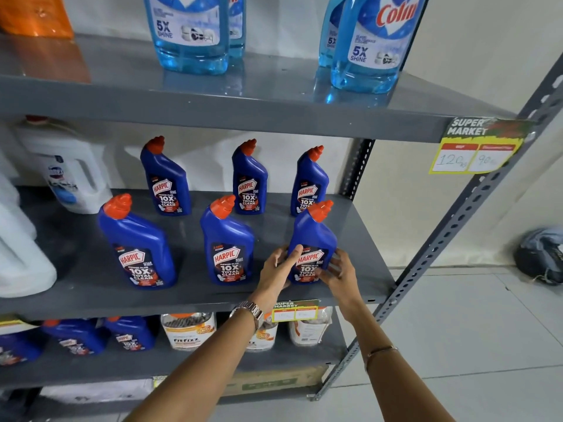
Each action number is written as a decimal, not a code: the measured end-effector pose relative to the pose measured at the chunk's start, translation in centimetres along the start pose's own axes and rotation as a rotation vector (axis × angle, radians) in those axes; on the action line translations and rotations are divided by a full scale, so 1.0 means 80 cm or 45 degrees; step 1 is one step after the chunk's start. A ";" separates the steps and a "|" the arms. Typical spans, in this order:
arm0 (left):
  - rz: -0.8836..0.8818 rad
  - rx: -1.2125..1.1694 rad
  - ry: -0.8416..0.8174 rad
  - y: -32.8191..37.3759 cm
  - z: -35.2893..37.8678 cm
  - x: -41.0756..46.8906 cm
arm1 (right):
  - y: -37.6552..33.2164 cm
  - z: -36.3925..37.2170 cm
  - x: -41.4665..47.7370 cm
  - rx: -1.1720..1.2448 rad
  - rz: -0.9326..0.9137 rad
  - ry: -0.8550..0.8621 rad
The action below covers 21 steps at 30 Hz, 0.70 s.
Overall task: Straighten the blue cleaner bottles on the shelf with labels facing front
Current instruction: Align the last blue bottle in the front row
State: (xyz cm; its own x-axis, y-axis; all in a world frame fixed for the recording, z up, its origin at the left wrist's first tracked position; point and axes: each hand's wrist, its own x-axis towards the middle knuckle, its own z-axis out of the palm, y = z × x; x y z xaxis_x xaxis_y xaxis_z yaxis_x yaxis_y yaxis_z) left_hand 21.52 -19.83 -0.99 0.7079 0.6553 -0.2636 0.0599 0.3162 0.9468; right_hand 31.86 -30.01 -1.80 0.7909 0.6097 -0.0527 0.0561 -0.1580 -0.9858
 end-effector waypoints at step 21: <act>0.566 -0.135 0.869 -0.017 -0.031 -0.064 | -0.001 0.077 -0.070 -0.159 -0.060 0.165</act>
State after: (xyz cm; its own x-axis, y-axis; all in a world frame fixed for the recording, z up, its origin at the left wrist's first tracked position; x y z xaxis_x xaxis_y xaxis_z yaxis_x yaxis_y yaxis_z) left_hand 16.04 -21.88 -1.36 0.0640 0.9969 0.0456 -0.2164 -0.0308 0.9758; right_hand 23.69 -28.62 -2.36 0.8570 0.5149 0.0219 0.1638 -0.2319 -0.9589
